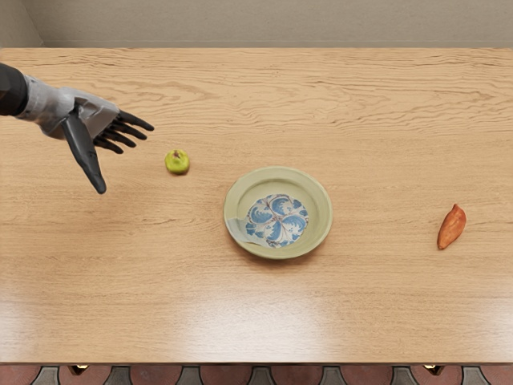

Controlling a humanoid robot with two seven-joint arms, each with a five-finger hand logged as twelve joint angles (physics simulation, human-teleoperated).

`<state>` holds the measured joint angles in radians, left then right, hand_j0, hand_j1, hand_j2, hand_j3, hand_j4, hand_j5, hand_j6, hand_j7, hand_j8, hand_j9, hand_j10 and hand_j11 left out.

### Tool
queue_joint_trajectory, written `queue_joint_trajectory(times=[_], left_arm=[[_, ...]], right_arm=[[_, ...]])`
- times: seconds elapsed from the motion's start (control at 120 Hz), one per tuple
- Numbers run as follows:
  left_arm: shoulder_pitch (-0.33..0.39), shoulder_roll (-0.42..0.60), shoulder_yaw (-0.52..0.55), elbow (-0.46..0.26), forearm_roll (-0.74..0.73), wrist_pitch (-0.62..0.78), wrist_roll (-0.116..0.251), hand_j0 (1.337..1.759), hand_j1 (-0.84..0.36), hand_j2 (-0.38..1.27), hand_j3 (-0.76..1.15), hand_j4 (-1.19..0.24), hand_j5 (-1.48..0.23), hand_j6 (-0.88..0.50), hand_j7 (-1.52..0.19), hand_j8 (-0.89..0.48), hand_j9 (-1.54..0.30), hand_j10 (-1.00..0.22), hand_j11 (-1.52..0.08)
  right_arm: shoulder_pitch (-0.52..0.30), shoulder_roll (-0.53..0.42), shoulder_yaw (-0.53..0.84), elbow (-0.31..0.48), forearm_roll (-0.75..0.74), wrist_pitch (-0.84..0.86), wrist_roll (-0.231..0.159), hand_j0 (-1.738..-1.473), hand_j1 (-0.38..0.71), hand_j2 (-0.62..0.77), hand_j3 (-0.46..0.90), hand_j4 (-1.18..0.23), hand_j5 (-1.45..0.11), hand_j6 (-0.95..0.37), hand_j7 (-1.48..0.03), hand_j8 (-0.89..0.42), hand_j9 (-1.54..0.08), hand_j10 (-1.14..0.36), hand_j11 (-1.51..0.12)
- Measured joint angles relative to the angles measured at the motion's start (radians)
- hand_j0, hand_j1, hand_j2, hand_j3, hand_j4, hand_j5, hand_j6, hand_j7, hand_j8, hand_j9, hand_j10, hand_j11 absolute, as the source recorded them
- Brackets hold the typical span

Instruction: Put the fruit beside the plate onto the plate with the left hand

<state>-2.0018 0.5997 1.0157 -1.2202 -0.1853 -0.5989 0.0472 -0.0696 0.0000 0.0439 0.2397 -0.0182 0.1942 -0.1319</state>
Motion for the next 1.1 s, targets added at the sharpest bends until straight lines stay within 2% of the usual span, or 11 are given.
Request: queue_joint_trajectory(times=[0.133, 0.225, 0.3, 0.325, 0.417, 0.458, 0.525, 0.658, 0.783, 0.942, 1.1], left_arm=[[0.0, 0.007, -0.001, -0.001, 0.002, -0.009, 0.001, 1.658, 0.34, 0.0, 0.0, -0.01, -0.01, -0.01, -0.01, -0.01, -0.01, -0.01, -0.01], [-0.004, 0.076, -0.001, 0.0, 0.012, -0.011, 0.003, 1.658, 0.34, 0.0, 0.0, -0.01, -0.01, -0.01, -0.01, -0.01, -0.01, -0.01, -0.01], [-0.007, 0.067, -0.001, 0.014, 0.032, -0.011, 0.004, 1.658, 0.34, 0.0, 0.0, -0.01, -0.01, -0.01, -0.01, -0.01, -0.01, -0.01, -0.01], [-0.005, 0.032, -0.002, 0.033, 0.046, -0.012, 0.005, 1.658, 0.34, 0.0, 0.0, -0.01, -0.01, -0.01, -0.01, -0.01, -0.01, -0.01, -0.01], [-0.018, -0.242, 0.03, 0.082, 0.081, -0.012, 0.004, 1.658, 0.34, 0.0, 0.0, -0.01, -0.01, -0.01, -0.01, -0.01, -0.01, -0.01, -0.01], [-0.031, -0.31, 0.047, 0.093, 0.088, -0.009, 0.003, 1.658, 0.34, 0.0, 0.0, -0.01, -0.01, -0.01, -0.01, -0.01, -0.01, -0.01, -0.01], [-0.03, -0.358, 0.068, 0.102, 0.088, 0.096, 0.003, 1.658, 0.34, 0.0, 0.0, -0.01, -0.01, -0.01, -0.01, -0.01, -0.01, -0.01, -0.01], [-0.017, -0.378, 0.085, 0.108, 0.068, 0.286, 0.005, 1.658, 0.34, 0.0, 0.0, -0.01, -0.01, -0.01, -0.01, -0.01, -0.01, -0.01, -0.01], [0.113, -0.433, 0.085, 0.111, 0.067, 0.488, 0.006, 1.658, 0.34, 0.0, 0.0, -0.01, -0.01, -0.01, -0.01, -0.01, -0.01, -0.01, -0.01], [0.181, -0.456, 0.076, 0.114, 0.074, 0.682, 0.002, 1.658, 0.34, 0.0, 0.0, -0.01, -0.01, -0.01, -0.01, -0.01, -0.01, -0.01, -0.01], [0.232, -0.491, 0.044, 0.123, 0.078, 0.748, -0.003, 1.658, 0.34, 0.0, 0.0, -0.01, -0.01, -0.01, -0.01, -0.01, -0.01, -0.01, -0.01]], right_arm=[[-0.003, 0.0, 0.002, -0.002, 0.001, -0.001, 0.0, -1.658, -0.33, 0.0, 0.0, -0.01, -0.02, -0.01, -0.02, -0.01, -0.02, -0.01, -0.02], [-0.005, 0.0, 0.001, -0.003, 0.002, -0.002, 0.0, -1.658, -0.33, 0.0, 0.0, -0.01, -0.02, -0.01, -0.02, -0.01, -0.02, -0.01, -0.02], [-0.006, 0.0, 0.001, -0.003, 0.002, -0.002, 0.0, -1.658, -0.33, 0.0, 0.0, -0.01, -0.02, -0.01, -0.02, -0.01, -0.02, -0.01, -0.02], [-0.006, 0.0, 0.001, -0.003, 0.003, -0.002, 0.0, -1.658, -0.33, 0.0, 0.0, -0.01, -0.02, -0.01, -0.02, -0.01, -0.02, -0.01, -0.02], [-0.007, 0.0, 0.001, -0.003, 0.003, -0.002, 0.0, -1.658, -0.33, 0.0, 0.0, -0.01, -0.02, -0.01, -0.02, -0.01, -0.02, -0.01, -0.02], [-0.007, 0.0, 0.001, -0.003, 0.003, -0.002, 0.0, -1.658, -0.33, 0.0, 0.0, -0.01, -0.02, -0.01, -0.02, -0.01, -0.02, -0.01, -0.02], [-0.007, 0.0, 0.001, -0.003, 0.003, -0.002, 0.0, -1.658, -0.33, 0.0, 0.0, -0.01, -0.02, -0.01, -0.02, -0.01, -0.02, -0.01, -0.02], [-0.007, 0.0, 0.001, -0.003, 0.003, -0.002, 0.0, -1.658, -0.33, 0.0, 0.0, -0.01, -0.02, -0.01, -0.02, -0.01, -0.02, -0.01, -0.02], [-0.007, 0.0, 0.001, -0.003, 0.003, -0.002, 0.0, -1.658, -0.33, 0.0, 0.0, -0.01, -0.02, -0.01, -0.02, -0.01, -0.02, -0.01, -0.02], [-0.007, 0.0, 0.001, -0.003, 0.003, -0.002, 0.0, -1.658, -0.33, 0.0, 0.0, -0.01, -0.02, -0.01, -0.02, -0.01, -0.02, -0.01, -0.02], [-0.007, 0.0, 0.001, -0.003, 0.003, -0.002, 0.0, -1.658, -0.33, 0.0, 0.0, -0.01, -0.02, -0.01, -0.02, -0.01, -0.02, -0.01, -0.02]])
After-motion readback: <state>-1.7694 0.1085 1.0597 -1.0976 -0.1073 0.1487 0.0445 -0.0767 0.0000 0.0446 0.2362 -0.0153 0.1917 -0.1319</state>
